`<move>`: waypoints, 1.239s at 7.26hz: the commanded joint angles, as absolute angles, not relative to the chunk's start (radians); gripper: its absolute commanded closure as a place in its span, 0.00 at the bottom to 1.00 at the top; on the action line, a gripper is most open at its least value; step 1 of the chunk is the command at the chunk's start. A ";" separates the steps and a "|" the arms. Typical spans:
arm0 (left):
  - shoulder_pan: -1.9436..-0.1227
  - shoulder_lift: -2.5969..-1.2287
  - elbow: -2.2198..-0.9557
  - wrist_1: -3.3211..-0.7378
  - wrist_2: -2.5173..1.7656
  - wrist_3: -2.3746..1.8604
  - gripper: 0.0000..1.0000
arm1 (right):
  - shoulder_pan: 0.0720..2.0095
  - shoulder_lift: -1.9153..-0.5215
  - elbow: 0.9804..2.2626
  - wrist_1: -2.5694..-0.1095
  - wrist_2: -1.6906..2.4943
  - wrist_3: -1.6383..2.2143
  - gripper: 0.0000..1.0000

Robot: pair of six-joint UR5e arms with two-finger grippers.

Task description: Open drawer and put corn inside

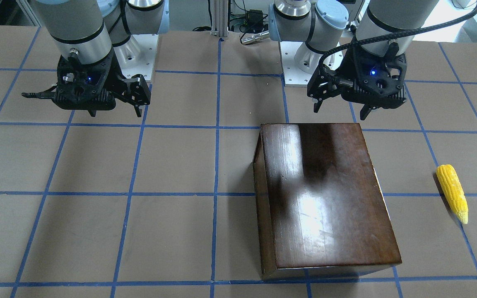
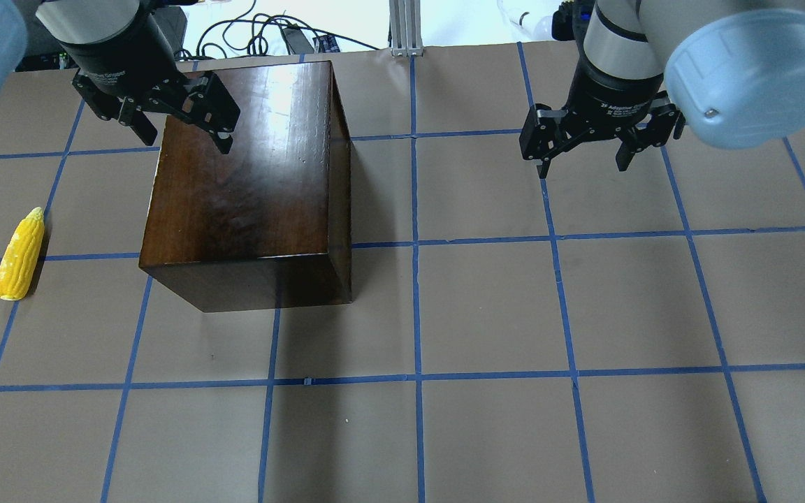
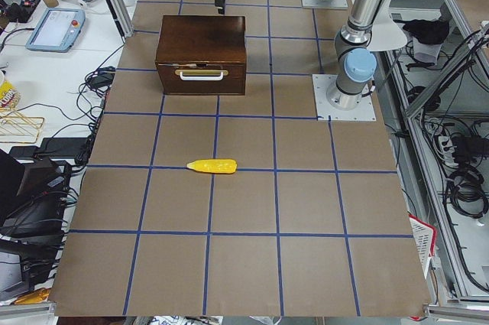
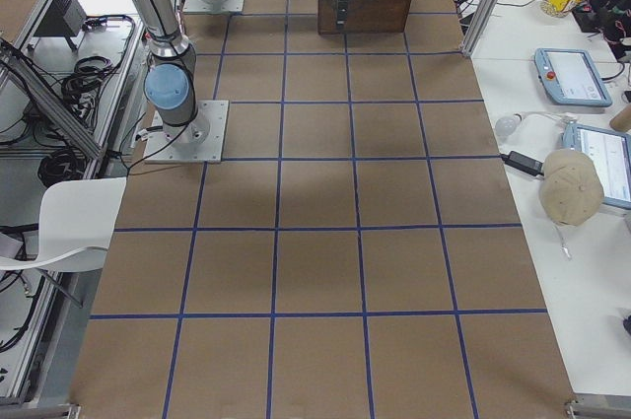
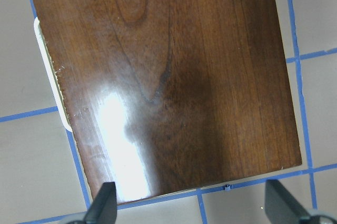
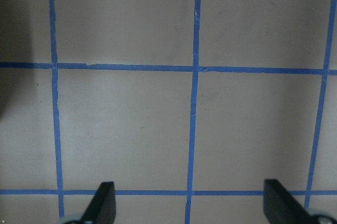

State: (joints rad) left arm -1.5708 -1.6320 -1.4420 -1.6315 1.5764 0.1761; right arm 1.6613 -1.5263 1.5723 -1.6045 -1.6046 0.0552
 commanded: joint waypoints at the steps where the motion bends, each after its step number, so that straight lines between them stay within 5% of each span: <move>1: -1.572 -1.632 -1.442 -1.631 1.578 0.175 0.00 | 1.661 -1.526 1.572 -1.605 -1.605 0.055 0.00; 9: -1.574 -1.624 -1.453 -1.631 1.580 0.175 0.00 | 1.661 -1.526 1.572 -1.605 -1.605 0.055 0.00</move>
State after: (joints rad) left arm -1.5738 -1.6240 -1.4528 -1.6307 1.5800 0.1749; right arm 1.6613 -1.5263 1.5723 -1.6045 -1.6046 0.0552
